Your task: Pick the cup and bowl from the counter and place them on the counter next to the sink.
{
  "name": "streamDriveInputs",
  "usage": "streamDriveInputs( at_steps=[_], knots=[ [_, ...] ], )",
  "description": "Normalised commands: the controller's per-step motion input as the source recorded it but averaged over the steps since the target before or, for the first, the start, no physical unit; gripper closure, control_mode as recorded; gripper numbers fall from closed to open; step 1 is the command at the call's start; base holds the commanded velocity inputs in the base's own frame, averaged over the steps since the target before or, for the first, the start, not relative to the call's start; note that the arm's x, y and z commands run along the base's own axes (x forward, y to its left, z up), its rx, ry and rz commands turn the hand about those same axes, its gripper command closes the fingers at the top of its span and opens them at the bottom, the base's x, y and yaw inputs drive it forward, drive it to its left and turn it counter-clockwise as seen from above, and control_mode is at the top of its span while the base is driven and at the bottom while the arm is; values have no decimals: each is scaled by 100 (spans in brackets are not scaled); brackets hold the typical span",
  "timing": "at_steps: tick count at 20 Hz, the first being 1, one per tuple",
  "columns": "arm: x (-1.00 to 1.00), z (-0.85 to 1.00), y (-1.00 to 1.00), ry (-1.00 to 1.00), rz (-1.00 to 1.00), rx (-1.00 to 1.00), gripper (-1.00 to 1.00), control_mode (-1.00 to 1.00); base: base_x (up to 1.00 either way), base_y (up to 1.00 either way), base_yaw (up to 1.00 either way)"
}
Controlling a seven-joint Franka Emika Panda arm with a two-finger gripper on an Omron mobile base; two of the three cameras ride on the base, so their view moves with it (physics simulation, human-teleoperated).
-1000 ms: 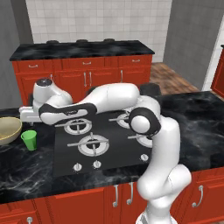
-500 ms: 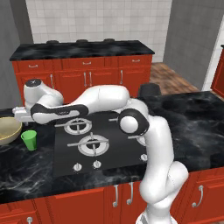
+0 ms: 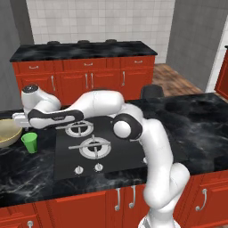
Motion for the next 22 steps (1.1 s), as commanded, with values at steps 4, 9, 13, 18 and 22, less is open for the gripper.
streamDriveInputs(
  at_steps=[4,9,13,18,22],
  knots=[
    [16,-38,4,0,0,0,-100,-100,0,0,0],
    [19,-39,0,1,0,0,-100,-100,0,0,0],
    [18,-24,0,0,0,1,-100,-100,0,0,0],
    [6,-12,0,1,0,5,-100,-100,0,0,0],
    [10,-21,2,2,0,2,-100,-100,0,0,0]
  ],
)
